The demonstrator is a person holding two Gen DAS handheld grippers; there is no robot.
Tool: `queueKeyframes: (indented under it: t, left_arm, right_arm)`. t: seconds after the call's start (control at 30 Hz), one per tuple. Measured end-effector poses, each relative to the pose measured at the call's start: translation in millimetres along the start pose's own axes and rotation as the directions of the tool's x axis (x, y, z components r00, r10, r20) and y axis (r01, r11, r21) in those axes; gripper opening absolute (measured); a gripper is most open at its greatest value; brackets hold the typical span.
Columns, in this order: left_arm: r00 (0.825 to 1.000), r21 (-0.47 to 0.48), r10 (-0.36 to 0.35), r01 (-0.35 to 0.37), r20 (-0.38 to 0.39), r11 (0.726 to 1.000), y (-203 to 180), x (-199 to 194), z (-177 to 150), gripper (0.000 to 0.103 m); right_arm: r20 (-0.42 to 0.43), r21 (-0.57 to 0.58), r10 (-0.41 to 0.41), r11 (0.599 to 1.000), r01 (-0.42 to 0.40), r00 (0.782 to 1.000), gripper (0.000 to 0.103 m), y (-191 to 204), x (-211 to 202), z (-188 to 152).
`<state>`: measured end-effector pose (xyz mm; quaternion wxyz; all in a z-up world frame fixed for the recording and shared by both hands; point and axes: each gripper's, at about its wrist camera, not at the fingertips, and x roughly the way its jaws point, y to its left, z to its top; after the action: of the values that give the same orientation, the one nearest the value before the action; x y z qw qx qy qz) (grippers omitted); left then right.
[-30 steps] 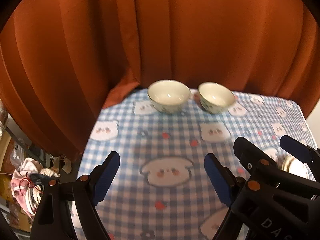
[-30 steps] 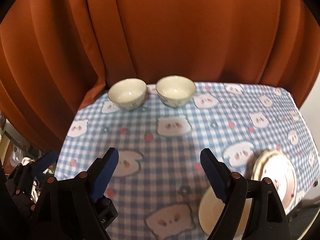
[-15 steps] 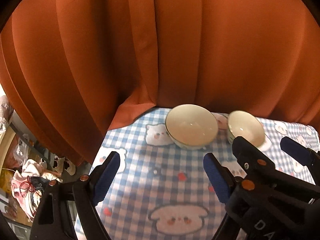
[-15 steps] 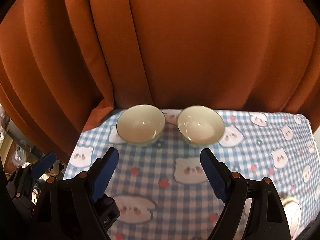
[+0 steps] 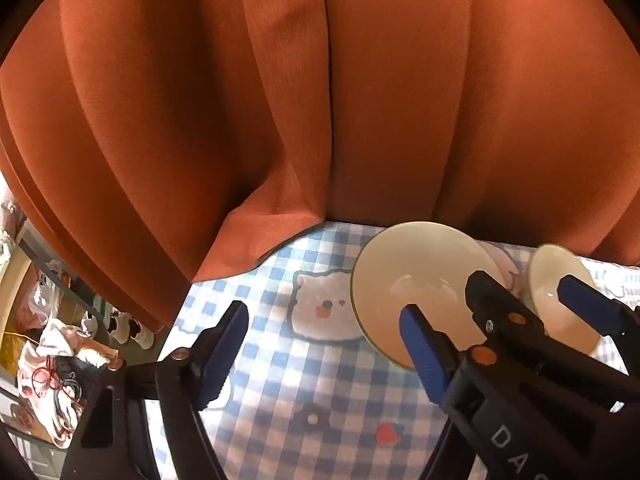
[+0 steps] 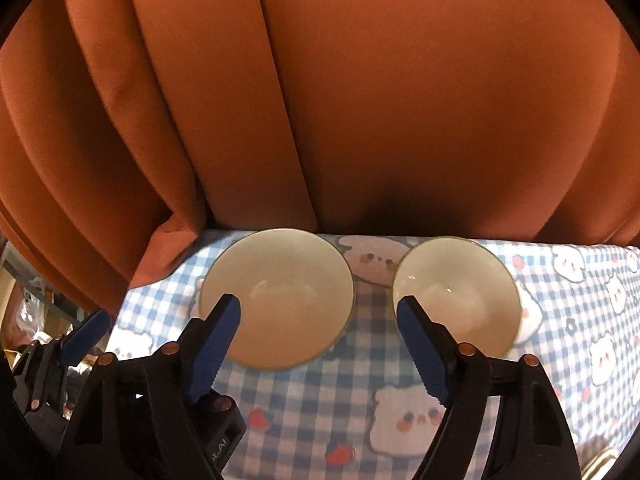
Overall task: Organize plates and bowls
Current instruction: 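Move both tools toward the two remaining white bowls, then close both tools on the rim of one white bowl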
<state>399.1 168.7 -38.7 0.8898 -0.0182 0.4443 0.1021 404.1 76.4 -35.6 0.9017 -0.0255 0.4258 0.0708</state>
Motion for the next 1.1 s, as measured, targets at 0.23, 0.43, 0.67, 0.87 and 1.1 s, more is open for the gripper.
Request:
queueKeyframes:
  t: [0.23,0.43,0.67,0.87,1.1]
  left_arm:
    - [0.999,0.005,0.004,-0.004,-0.039,1.0,-1,29,3,0.064]
    - [0.998,0.016,-0.005,0.007,-0.066,1.0,-10,48,5,0.041]
    - [0.998,0.029,-0.022,0.024,-0.064,0.999,-20,55,8,0.023]
    - [0.996,0.024,-0.045,0.047,-0.071,0.999,-28,56,8,0.018]
    - [0.996,0.035,-0.046,0.048,-0.071,0.998,-30,55,10,0.018]
  right_arm:
    - [-0.038,0.003,0.003,1.0,-0.003,0.999,0.067,2,40,7]
    - [-0.074,0.023,-0.014,1.0,0.016,0.997,0.051,-4,65,7]
    - [-0.064,0.02,-0.046,0.999,0.047,0.997,0.027,-10,76,11]
    - [-0.077,0.01,-0.048,0.999,0.049,0.996,0.017,-20,80,11]
    - [-0.075,0.019,-0.041,0.999,0.042,0.996,0.017,-22,81,11]
